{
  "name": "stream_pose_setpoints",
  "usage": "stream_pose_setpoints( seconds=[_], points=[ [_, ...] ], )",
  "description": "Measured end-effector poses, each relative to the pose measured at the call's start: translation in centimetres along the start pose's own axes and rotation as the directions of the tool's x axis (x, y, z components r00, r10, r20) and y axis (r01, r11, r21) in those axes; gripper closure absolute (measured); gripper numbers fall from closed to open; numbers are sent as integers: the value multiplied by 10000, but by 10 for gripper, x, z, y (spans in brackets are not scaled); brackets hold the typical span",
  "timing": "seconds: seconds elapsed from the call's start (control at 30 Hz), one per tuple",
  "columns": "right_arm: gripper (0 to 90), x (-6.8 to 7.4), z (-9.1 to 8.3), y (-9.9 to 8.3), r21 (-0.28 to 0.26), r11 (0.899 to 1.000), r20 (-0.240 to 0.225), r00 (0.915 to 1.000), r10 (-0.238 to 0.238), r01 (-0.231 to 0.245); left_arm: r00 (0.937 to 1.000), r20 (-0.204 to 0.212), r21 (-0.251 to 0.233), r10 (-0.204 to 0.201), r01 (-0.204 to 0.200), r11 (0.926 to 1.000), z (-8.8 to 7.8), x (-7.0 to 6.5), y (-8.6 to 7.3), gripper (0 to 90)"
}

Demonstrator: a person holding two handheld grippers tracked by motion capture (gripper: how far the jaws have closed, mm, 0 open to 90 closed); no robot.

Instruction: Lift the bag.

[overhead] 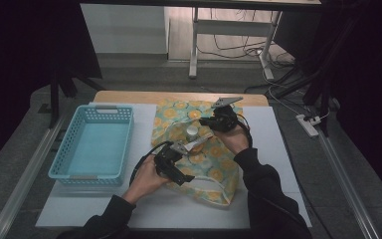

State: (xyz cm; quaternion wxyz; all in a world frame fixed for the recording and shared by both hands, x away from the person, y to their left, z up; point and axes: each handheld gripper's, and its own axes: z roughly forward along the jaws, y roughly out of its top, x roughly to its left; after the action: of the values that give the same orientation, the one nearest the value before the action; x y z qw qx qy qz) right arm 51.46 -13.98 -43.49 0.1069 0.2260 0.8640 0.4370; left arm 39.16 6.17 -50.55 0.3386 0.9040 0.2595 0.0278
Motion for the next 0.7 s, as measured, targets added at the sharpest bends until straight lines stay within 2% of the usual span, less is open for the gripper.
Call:
stream_pose_setpoints(
  seconds=[0.1,0.27,0.37,0.43,0.5,0.57,0.7],
  points=[
    [900,0,1,0,-1,10000,-11,10000,6,-6,10000,-30,212,83,-82,9997,5,2,-4,1],
    [900,0,2,-2,6,10000,-27,10000,7,-7,9980,-418,746,474,-441,9962,14,2,-9,2],
    [900,0,2,-3,32,10000,-39,10000,54,-54,9964,-616,1071,581,-513,9929,17,2,-12,17],
    [900,0,2,-4,42,10000,-41,10000,54,-54,9965,-569,1264,613,-537,9905,19,3,-15,31],
    [900,-1,2,-4,32,10000,-49,10000,63,-62,9970,-507,1231,591,-525,9910,18,3,-17,59],
    [900,-1,1,-4,30,10000,-24,10000,73,-72,9971,-470,1234,598,-536,9909,14,2,-17,118],
    [900,-2,0,-4,17,10000,-10,10000,64,-64,9968,-479,1226,636,-574,9908,8,2,-20,315]
  ],
)
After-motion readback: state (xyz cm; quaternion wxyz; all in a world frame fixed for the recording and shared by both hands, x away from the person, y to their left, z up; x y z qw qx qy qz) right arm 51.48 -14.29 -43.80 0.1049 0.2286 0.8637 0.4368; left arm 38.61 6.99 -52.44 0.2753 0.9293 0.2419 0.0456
